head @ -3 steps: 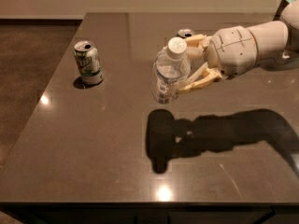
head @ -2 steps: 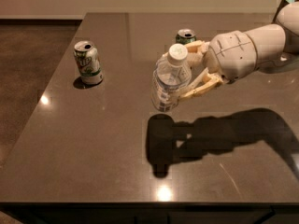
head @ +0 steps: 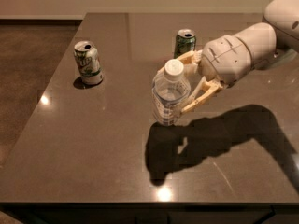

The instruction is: Place blue plastic bottle upright

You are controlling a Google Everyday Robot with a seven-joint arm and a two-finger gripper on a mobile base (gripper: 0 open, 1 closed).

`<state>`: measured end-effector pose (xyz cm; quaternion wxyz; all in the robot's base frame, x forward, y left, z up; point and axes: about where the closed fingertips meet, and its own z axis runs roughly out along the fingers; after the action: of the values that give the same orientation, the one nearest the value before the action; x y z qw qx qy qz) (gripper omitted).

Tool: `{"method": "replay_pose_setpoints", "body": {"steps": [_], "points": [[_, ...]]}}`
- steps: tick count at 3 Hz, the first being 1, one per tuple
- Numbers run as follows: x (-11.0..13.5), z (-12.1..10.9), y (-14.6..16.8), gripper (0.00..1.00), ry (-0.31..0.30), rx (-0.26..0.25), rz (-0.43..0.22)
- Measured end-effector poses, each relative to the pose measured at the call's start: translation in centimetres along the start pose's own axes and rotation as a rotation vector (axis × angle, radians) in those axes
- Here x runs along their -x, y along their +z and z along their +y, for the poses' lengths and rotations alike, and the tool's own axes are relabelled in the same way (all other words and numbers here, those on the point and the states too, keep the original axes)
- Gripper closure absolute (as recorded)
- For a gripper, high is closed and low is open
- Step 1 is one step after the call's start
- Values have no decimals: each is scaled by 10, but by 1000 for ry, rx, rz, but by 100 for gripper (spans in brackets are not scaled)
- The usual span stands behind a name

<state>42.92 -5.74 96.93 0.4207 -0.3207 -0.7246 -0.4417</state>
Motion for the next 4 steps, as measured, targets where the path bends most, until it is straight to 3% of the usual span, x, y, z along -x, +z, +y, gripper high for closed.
{"method": "replay_pose_setpoints", "body": {"steps": [1, 2, 3, 4], "points": [[6, -7, -1, 100, 10, -47, -35], [7, -7, -1, 100, 10, -50, -38], [9, 0, -1, 100, 1, -7, -47], [3, 3, -2, 100, 12, 89, -72]]}}
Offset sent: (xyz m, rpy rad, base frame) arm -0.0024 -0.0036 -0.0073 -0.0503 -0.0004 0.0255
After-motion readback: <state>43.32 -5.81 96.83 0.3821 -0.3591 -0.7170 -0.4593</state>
